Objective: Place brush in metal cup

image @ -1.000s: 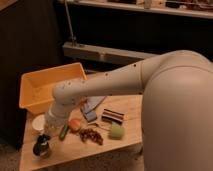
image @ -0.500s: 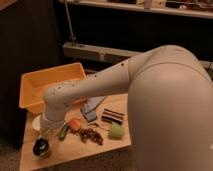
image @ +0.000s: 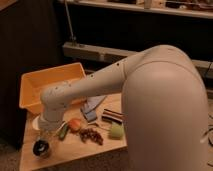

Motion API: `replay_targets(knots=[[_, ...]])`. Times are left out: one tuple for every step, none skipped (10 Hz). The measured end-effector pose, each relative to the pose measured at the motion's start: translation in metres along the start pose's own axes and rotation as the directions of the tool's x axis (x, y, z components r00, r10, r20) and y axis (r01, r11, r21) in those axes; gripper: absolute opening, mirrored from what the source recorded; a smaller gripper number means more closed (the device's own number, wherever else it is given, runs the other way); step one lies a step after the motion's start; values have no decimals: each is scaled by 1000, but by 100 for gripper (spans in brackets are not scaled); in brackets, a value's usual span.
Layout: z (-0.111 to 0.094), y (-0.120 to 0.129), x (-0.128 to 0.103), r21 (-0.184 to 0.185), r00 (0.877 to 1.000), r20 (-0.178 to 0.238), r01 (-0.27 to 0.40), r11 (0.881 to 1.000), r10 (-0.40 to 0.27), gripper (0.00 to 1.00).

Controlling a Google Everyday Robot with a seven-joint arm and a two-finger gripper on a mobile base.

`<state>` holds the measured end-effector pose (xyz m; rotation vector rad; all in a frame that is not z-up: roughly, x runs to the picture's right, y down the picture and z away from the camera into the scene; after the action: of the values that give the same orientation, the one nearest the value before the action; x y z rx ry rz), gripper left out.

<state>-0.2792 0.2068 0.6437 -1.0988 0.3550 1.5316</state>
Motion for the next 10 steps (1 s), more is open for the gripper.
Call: replay_targets(knots=[[1,-1,0,4,1000,-1,-5,1000,5,0],[2,-3,0,7,1000,-3,-10,1000,10,0],[3,-4,-1,8,1000,-4,-14,1000,14,0],[3,-4,-1,5,1000,-4,-19,1000,20,0],[4,-5,-1,-15,999,-2,-34,999,34,0],[3,-6,-1,-31,999,2,-40,999,40,0],[4,-7,-1,-46,999,5,-45,998,45,0],[6,-6,0,-55,999,6,-46,997,46,0],[8,-6,1,-61,999,9,-45,997,46,0],[9,-7,1,-66,999,13,-52,996,53,0]])
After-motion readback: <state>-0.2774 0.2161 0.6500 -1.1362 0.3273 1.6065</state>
